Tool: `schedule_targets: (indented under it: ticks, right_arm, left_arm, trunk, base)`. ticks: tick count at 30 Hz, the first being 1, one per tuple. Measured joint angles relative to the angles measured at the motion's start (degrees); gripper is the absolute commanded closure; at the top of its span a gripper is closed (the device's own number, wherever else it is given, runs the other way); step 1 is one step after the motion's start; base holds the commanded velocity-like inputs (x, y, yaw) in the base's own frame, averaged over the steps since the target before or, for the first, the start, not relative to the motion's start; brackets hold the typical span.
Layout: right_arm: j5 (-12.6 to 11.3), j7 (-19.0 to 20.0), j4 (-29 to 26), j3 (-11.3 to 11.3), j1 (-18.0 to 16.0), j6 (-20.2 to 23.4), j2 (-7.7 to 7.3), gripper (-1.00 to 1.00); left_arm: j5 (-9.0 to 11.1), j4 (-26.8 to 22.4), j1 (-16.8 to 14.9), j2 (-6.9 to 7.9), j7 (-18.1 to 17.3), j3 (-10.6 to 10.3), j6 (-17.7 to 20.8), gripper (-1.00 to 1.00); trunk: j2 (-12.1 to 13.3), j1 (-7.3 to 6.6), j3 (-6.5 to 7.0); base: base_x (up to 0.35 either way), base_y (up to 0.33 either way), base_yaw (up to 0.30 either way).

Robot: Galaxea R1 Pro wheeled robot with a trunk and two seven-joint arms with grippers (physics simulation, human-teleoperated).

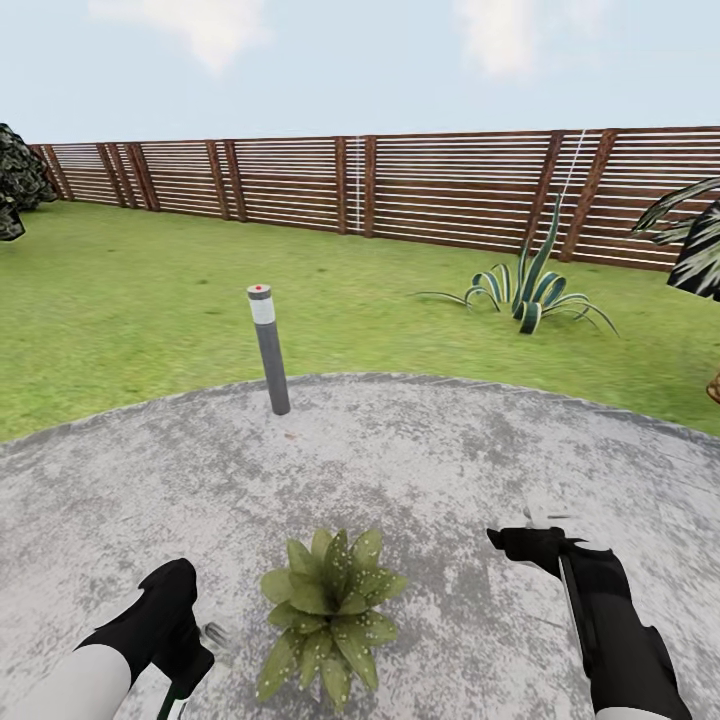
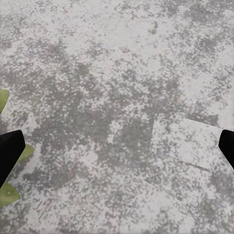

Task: Pick up the pesticide atomizer in the garden and spray insectifuge to fully cover both potted plants in the garden.

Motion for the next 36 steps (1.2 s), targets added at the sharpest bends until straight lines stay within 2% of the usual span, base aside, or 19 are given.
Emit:
schedule_targets:
  ticks: [5, 13, 25, 36]
  right_arm:
    - [0.0, 0.0, 0.0, 0.0, 0.0, 0.0, 0.0, -1.0]
    - [0.0, 0.0, 0.0, 0.0, 0.0, 0.0, -0.01, -1.0]
    - [0.0, 0.0, 0.0, 0.0, 0.0, 0.0, -0.02, -1.0]
    - [0.0, 0.0, 0.0, 0.0, 0.0, 0.0, -0.01, -1.0]
  left_arm:
    - [0.0, 0.0, 0.0, 0.0, 0.0, 0.0, 0.0, 1.0]
    - [0.0, 0.0, 0.0, -0.01, 0.0, 0.1, 0.0, 1.0]
    - [0.0, 0.0, 0.0, 0.02, 0.0, 0.2, 0.0, 1.0]
    - [0.0, 0.0, 0.0, 0.0, 0.0, 0.2, 0.0, 1.0]
  trunk:
    - [0.0, 0.0, 0.0]
    - [0.0, 0.0, 0.0]
    - [0.0, 0.0, 0.0]
    - [0.0, -0.01, 0.0]
  base:
    - [0.0, 0.0, -0.014]
    - [0.0, 0.048, -0.235]
    - [0.004, 0.292, -0.268]
    - [0.118, 0.303, -0.223]
